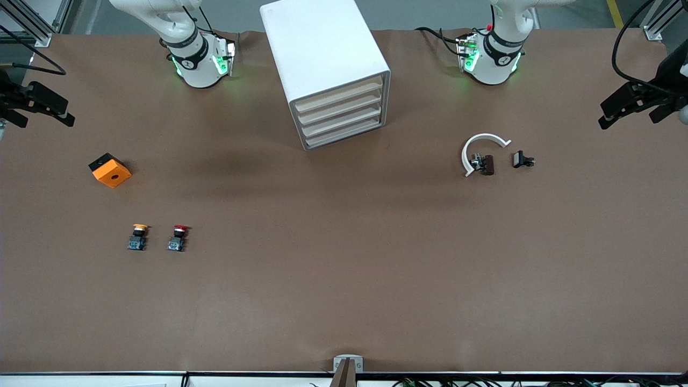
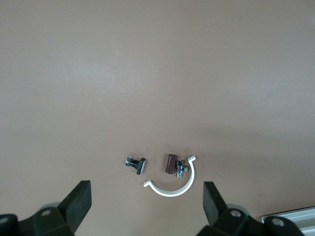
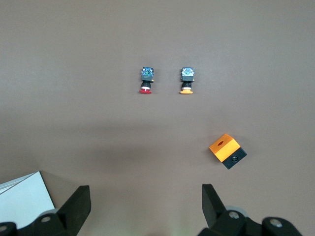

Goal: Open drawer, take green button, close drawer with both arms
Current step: 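Move the left gripper toward the white drawer cabinet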

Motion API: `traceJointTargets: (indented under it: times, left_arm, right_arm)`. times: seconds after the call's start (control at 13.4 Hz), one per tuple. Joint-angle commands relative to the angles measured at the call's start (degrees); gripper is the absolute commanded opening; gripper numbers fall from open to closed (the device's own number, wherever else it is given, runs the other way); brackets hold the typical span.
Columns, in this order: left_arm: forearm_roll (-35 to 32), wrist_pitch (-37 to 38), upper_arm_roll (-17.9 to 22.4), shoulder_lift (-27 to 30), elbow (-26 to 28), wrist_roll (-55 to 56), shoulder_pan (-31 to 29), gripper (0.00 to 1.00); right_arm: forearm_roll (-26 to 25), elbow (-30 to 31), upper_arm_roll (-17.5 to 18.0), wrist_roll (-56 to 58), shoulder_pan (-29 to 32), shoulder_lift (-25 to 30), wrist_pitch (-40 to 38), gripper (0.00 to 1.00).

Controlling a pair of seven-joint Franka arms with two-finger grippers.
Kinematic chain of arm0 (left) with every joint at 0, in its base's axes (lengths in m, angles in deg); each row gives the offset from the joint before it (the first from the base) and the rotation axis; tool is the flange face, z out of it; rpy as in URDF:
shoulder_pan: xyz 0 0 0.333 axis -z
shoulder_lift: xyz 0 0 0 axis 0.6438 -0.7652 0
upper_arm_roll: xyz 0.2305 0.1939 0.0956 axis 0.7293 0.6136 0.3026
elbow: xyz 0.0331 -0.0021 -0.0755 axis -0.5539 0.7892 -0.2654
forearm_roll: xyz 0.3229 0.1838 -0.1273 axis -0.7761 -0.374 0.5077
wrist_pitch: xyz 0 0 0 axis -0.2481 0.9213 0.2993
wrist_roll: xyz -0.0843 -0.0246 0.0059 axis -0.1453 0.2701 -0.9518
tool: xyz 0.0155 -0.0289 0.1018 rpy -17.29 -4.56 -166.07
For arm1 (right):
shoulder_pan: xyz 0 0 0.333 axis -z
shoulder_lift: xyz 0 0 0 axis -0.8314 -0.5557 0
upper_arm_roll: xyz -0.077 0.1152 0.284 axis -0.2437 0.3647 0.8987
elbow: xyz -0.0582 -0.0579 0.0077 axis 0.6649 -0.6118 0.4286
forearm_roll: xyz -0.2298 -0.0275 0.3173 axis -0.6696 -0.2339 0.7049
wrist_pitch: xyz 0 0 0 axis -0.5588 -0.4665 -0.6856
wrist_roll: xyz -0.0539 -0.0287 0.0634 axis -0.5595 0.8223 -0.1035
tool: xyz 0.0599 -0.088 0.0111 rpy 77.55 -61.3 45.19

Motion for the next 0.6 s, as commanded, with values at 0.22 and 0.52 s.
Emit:
traceJointTargets:
  times: [0.22,0.52]
  left_arm:
    - [0.3,-0.5,-0.6,-3.4,-1.3,0.3,0.1,1.00]
    - [2.2,-4.3,-2.0,-10.7,-0.3,0.5,2.5,1.00]
  right_arm:
    - [0.0,1.2,0.2,-0.5,0.5,1.3,0.1,1.00]
    - [0.0,1.2,0.2,-0.6,0.5,1.3,0.1,1.00]
